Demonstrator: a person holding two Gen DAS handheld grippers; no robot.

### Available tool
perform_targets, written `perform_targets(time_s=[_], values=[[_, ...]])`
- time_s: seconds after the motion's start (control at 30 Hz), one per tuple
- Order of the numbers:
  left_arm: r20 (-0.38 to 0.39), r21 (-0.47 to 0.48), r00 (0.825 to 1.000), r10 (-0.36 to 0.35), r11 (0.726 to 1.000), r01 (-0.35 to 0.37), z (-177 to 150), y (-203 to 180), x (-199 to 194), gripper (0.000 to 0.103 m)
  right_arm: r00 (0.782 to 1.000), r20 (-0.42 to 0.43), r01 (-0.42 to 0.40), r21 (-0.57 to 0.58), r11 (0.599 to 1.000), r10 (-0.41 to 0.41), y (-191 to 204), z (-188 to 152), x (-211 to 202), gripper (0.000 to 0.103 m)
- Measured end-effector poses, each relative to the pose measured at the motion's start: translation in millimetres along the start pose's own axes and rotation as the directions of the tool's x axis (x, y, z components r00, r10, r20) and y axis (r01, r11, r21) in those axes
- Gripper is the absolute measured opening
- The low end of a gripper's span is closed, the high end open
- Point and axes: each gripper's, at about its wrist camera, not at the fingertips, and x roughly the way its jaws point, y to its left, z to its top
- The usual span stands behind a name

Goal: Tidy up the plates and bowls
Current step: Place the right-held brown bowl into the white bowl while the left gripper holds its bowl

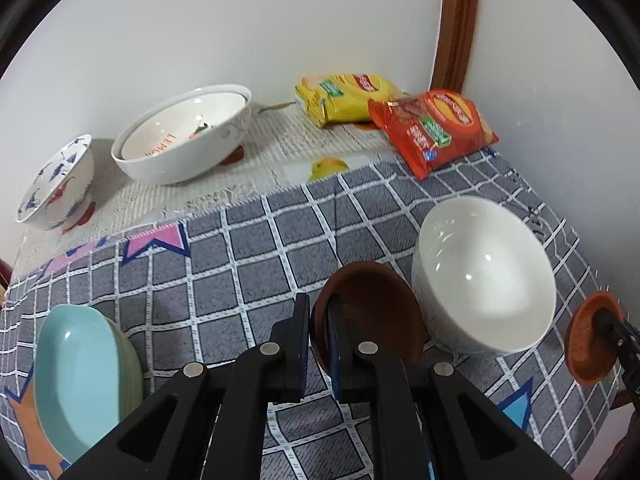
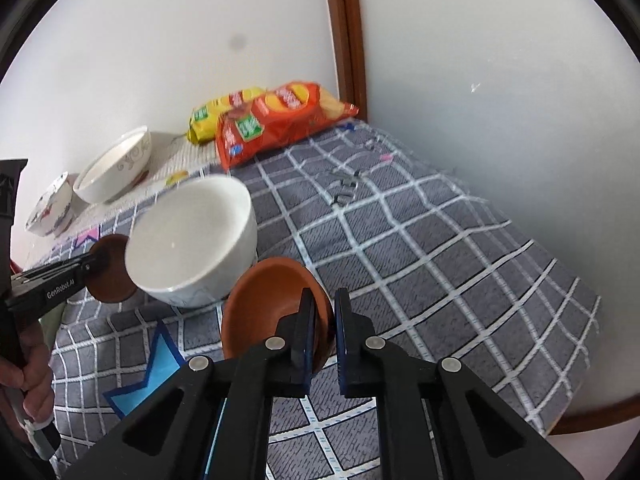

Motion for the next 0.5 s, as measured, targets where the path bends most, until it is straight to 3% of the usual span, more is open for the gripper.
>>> perform_targets(time_s=[0.5], values=[[0.078,-0.024,0.997,-0.012,1.000,0.014,18.6,7.2,-44.9,0.009,0.993,0.110,-0.031,-0.020,0.999,0.033,16.8,24.5,-46.8,0.009]])
